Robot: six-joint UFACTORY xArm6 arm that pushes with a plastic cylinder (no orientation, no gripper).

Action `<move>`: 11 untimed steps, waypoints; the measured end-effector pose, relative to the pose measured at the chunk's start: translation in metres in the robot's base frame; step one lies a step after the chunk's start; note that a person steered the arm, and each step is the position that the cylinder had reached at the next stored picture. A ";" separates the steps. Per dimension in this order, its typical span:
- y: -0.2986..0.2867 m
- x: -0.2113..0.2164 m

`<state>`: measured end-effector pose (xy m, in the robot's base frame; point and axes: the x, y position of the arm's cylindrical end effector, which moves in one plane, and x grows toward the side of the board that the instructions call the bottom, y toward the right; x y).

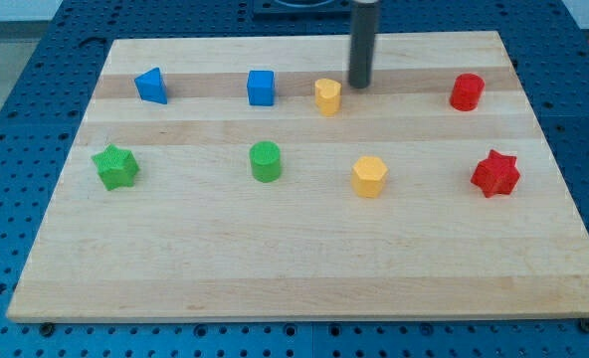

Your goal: Push the red circle a bit left and down

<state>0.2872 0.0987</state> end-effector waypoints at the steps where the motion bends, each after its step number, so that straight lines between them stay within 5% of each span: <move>1: 0.088 -0.022; 3: 0.222 0.013; 6: 0.093 0.023; 11: 0.099 0.044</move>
